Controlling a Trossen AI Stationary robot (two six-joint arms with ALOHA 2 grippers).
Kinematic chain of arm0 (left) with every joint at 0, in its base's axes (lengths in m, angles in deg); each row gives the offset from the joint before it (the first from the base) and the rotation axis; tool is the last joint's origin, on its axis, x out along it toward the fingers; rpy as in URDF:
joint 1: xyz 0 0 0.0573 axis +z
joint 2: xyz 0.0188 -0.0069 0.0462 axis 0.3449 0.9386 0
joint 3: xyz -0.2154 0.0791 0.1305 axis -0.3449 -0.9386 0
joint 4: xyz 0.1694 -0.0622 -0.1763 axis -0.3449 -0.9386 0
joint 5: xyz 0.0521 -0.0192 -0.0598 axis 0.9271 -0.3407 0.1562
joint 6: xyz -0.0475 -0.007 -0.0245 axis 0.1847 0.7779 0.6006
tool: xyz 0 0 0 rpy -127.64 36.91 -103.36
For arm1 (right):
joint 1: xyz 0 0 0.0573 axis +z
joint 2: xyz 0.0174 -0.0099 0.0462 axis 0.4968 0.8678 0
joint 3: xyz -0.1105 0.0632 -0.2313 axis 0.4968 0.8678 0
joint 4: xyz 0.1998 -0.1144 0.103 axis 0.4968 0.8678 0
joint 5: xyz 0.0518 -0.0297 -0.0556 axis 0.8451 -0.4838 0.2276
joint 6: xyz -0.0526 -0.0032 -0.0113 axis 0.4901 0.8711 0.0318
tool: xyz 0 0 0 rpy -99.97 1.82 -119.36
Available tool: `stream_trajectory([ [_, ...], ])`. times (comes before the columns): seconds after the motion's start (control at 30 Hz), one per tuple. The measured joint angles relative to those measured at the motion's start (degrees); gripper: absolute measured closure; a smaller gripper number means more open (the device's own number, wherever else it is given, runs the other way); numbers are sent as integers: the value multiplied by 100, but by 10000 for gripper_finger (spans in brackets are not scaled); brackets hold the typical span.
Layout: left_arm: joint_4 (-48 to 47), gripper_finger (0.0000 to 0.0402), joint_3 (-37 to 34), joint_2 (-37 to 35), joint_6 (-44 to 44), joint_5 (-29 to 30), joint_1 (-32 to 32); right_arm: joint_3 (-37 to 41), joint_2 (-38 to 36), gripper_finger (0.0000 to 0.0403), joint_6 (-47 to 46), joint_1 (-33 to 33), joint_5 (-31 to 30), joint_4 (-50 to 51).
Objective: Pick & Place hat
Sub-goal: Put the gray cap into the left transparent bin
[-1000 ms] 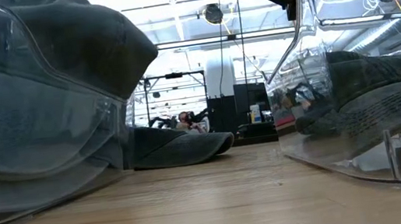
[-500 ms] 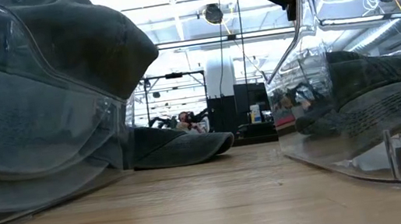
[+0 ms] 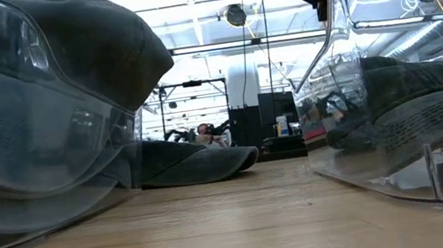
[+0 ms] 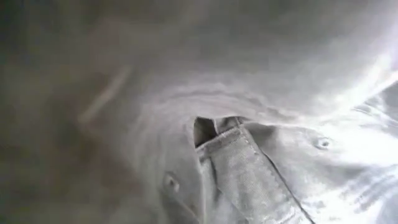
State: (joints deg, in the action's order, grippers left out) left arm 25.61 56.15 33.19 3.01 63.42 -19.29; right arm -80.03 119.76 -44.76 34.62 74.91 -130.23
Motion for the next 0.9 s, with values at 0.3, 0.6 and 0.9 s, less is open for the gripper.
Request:
stream_trajectory([
  [0.3, -2697, 148, 1117, 0, 492, 71, 1, 0, 0, 149, -2, 23, 0, 0],
  [0.6, -3858, 148, 1264, -2, 1436, 18, 3, 0, 0, 149, 0, 23, 1, 51],
  [0.9, -4344, 149, 1270, -34, 1954, -465, 4, 0, 0, 149, 0, 23, 2, 160],
])
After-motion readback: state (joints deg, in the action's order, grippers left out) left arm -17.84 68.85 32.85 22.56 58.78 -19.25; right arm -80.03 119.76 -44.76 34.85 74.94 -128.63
